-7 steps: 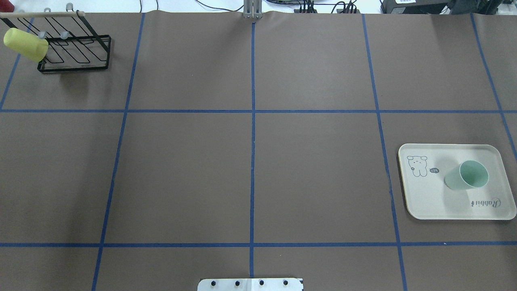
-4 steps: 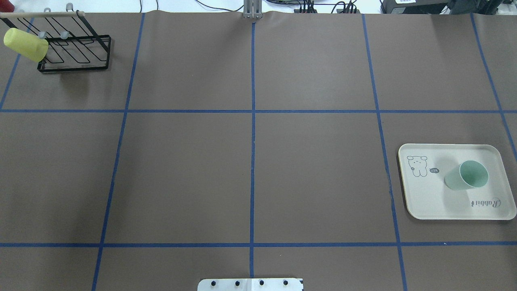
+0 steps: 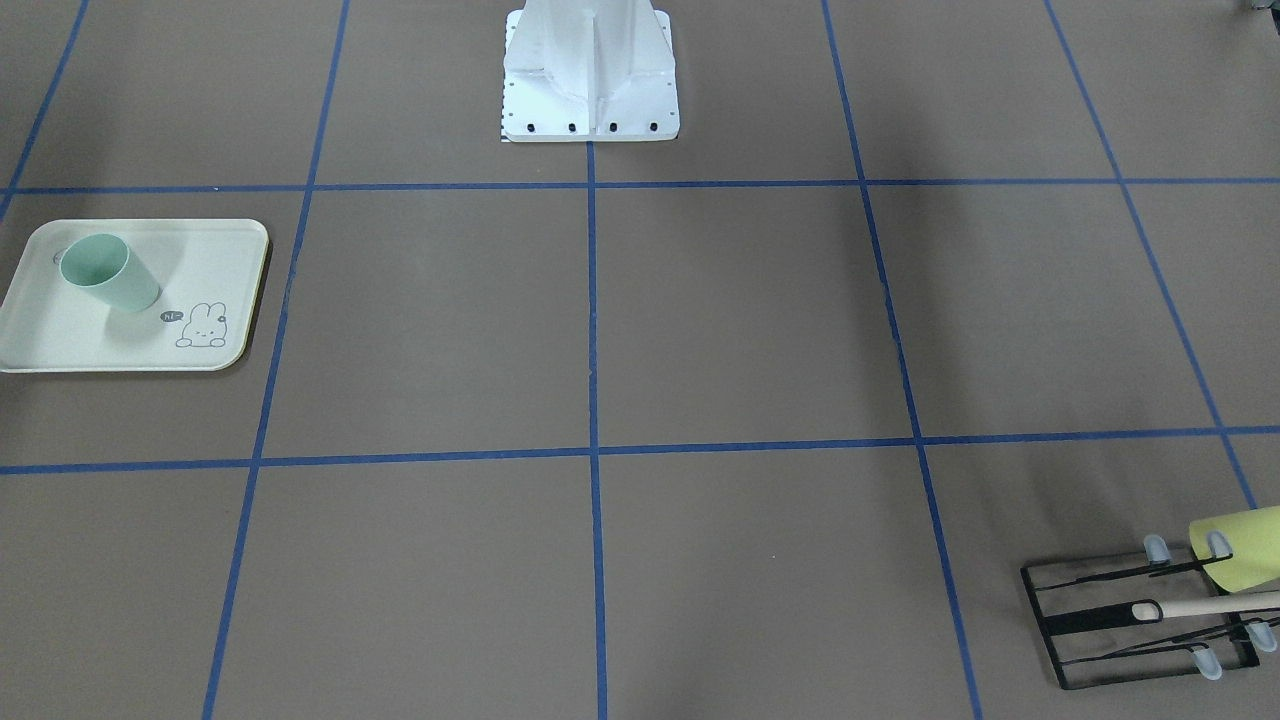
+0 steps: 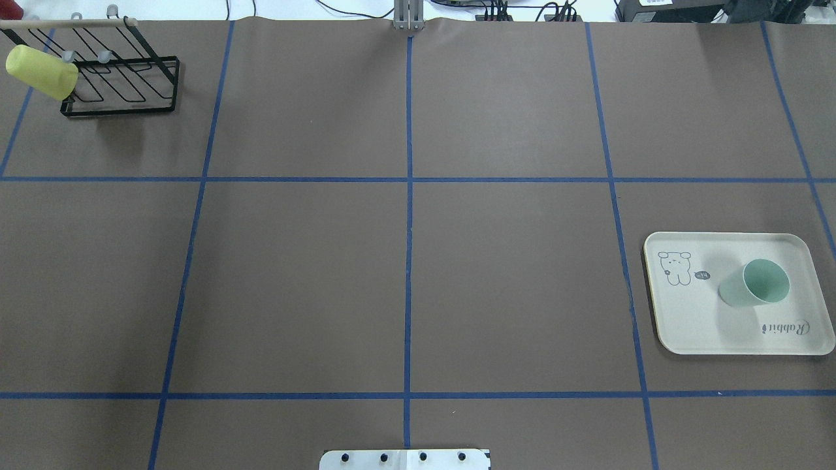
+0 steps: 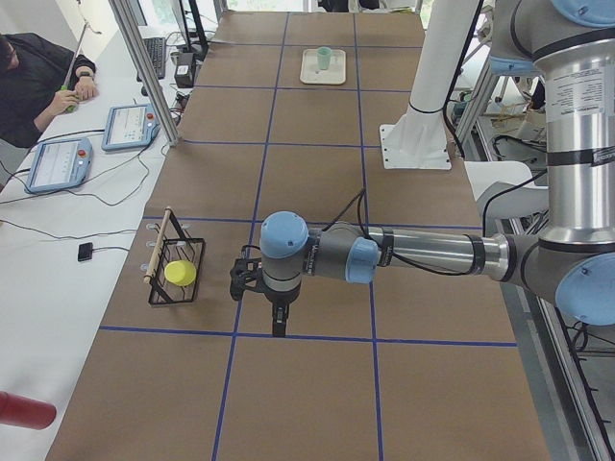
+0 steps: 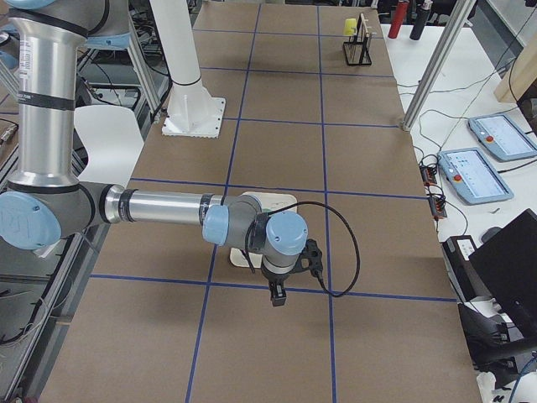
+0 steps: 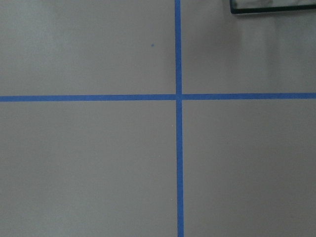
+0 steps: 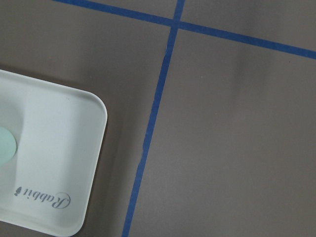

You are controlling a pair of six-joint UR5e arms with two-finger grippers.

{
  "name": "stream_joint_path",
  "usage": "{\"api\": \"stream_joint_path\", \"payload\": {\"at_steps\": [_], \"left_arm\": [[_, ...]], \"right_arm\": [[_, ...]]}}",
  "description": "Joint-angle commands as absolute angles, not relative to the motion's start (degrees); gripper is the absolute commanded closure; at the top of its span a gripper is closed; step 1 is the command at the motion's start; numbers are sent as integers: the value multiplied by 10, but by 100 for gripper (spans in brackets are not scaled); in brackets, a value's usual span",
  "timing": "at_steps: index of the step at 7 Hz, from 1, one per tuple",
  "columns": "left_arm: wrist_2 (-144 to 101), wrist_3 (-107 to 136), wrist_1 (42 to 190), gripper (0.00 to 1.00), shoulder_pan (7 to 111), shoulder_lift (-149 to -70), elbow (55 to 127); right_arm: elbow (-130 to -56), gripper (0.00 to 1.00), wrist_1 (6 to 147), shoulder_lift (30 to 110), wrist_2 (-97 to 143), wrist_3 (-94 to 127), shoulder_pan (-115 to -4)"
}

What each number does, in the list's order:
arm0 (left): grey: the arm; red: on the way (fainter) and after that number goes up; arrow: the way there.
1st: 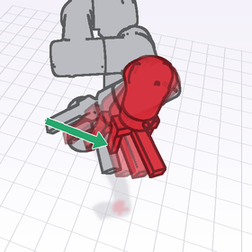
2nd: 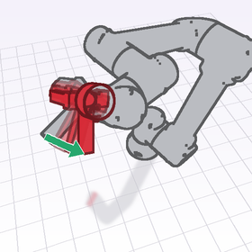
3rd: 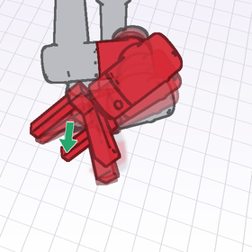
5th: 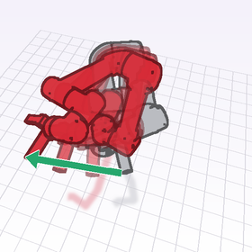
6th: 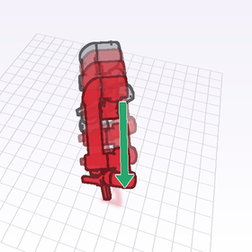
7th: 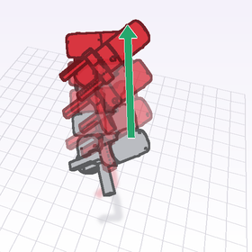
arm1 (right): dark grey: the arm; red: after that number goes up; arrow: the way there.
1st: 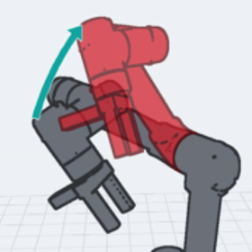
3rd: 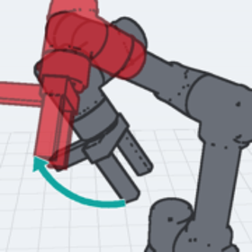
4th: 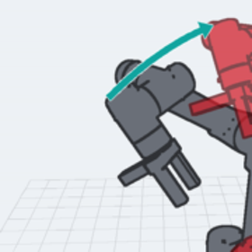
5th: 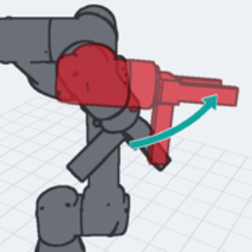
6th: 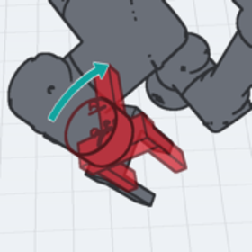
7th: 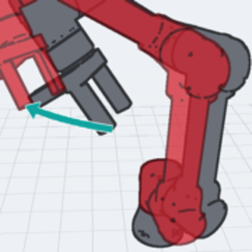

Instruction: Left arm grabs green cup and hands to right arm on tray

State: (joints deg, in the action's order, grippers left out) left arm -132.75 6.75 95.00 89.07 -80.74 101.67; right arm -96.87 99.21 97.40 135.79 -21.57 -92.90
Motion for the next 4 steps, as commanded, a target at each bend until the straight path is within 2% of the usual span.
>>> {"api": "stream_joint_path", "payload": {"at_steps": [1,4], "left_arm": [[-1329,64,951,0,892,-795,1017],[-1329,64,951,0,894,-795,1020]], "right_arm": [[-964,1,991,960,1355,-205,-928],[-993,1,969,956,1356,-127,-907]]}}
